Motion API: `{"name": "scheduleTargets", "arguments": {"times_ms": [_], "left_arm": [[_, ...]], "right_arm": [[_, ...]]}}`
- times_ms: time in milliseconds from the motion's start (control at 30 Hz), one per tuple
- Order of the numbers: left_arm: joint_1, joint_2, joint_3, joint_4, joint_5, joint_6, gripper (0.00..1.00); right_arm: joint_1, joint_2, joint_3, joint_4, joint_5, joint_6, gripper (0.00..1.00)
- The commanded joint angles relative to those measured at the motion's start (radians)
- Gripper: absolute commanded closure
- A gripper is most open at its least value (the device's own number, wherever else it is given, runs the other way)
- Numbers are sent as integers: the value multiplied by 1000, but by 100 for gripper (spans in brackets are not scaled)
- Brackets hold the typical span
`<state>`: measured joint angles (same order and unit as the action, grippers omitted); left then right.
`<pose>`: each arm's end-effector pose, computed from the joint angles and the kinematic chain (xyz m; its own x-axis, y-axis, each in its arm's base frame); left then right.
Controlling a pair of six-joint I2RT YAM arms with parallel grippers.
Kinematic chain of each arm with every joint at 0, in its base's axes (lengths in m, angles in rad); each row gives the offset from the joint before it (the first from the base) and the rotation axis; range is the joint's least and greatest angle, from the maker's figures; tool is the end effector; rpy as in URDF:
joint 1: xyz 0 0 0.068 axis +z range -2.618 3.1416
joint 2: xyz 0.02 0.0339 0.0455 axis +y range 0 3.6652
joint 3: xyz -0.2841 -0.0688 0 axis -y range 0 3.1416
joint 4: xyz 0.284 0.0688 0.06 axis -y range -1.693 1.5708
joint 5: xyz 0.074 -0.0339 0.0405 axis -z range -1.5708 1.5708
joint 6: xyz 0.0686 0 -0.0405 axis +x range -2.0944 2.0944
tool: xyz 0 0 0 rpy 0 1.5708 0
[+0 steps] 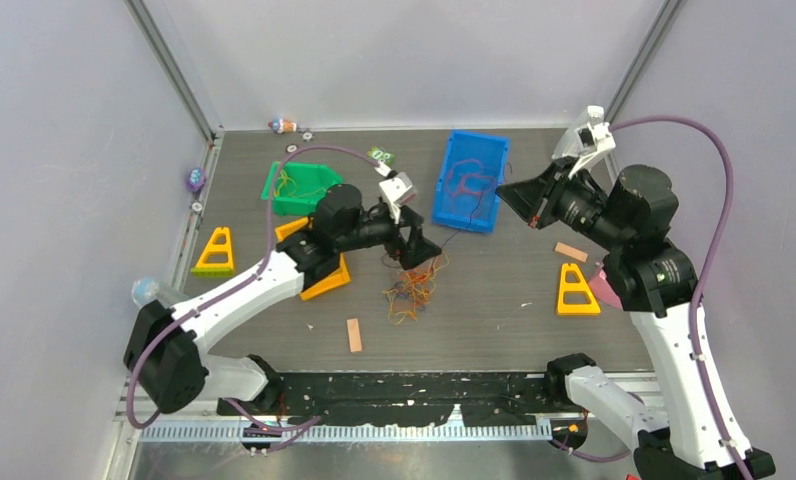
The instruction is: Untangle the cables
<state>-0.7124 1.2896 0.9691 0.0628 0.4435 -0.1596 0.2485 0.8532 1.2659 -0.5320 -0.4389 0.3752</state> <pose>0.2540 -0.2583 0.3193 -0.3342 0.0989 -0.9373 0.8623 0.4336 -0.2616 0.1910 0.0785 0.4802 -0.3388 0.2563 -0.9053 -0.5454 0.7305 0.4109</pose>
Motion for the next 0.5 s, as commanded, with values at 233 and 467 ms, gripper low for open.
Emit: {"name": "scheduleTargets", "arguments": {"times_ms": [233,467], "left_arm": [[-136,268,141,181,-178,13,44],[-136,245,126,199,-125,-33,100]], "right_arm": [[0,22,120,120,-174,73,95],[0,-9,67,88,-113,35,75]]}}
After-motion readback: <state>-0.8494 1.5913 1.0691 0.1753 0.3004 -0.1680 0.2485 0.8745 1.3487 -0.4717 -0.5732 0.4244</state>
